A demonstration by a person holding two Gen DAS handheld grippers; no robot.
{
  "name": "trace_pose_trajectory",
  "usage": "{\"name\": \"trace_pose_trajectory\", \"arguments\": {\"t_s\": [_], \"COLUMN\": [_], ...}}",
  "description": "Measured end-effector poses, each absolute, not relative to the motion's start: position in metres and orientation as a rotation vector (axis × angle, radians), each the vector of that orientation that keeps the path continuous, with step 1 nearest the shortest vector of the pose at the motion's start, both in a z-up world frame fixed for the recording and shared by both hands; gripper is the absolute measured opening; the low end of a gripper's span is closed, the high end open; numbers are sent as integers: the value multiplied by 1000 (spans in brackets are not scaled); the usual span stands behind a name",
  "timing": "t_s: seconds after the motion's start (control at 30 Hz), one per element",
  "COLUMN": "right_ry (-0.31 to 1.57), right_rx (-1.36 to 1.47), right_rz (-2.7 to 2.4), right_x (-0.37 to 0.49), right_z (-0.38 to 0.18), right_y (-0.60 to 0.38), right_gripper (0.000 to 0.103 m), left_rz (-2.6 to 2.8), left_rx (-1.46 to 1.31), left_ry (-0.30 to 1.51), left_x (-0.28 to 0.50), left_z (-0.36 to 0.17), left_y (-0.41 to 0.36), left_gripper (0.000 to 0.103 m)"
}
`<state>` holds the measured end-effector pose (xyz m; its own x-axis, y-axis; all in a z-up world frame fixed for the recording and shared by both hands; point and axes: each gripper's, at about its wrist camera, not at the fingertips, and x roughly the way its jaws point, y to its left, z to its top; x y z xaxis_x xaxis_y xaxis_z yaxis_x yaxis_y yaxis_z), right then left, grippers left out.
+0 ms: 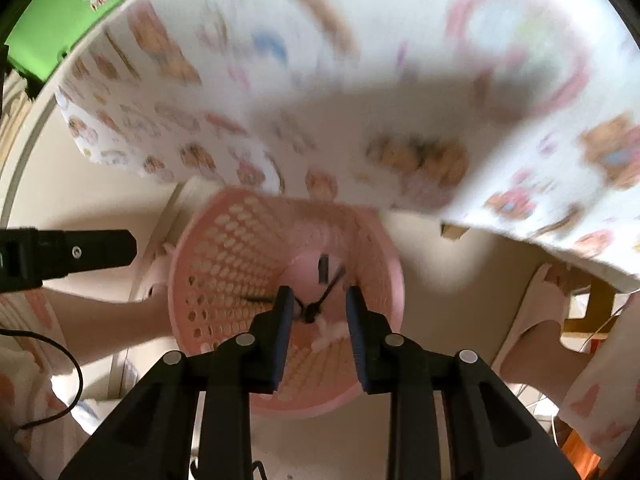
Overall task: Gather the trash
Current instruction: 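Carry the tissue over the pink basket and open the right tool, then move the left tool to the beige twine spool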
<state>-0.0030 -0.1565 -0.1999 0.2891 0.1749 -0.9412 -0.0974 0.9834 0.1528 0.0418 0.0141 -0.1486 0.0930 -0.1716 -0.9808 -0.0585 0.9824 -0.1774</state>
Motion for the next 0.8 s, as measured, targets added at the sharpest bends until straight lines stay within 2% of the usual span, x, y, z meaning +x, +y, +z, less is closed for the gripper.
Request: {"name": "trace_pose_trajectory", "arguments": {"t_s": [0.07, 0.17, 0.23, 0.27, 0.37, 0.53, 0.7, 0.8], "right_ry": [1204, 1101, 1014, 983, 865, 752, 665, 638], "right_rx": [68, 51, 51, 56, 56, 48, 32, 49], "right_rz": [177, 181, 193, 196, 191, 177, 150, 150], "right_x": [-5, -9, -14, -17, -25, -25, -17, -8], "right_z": [-182, -152, -128, -119, -90, -55, -25, -8], "right_y": [-157, -157, -158, -158, -162, -169, -182, -190], "right_gripper": [29, 30, 40, 50, 53, 58, 63, 63], "left_rz": [-77, -48, -31, -28, -30, -35, 10, -9], "left_rx": [-176, -115, -86, -77, -62, -21, -2, -18], "left_ry": [1421, 1303, 1230, 1195, 1085, 939, 880, 859], "left_x": [41, 40, 37, 35, 31, 28, 37, 49], "left_z": [-136, -113, -99, -92, -71, -40, -8, 18], "left_y": [16, 17, 19, 18, 21, 24, 28, 30], "left_gripper": [65, 73, 76, 77, 88, 93, 95, 101]}}
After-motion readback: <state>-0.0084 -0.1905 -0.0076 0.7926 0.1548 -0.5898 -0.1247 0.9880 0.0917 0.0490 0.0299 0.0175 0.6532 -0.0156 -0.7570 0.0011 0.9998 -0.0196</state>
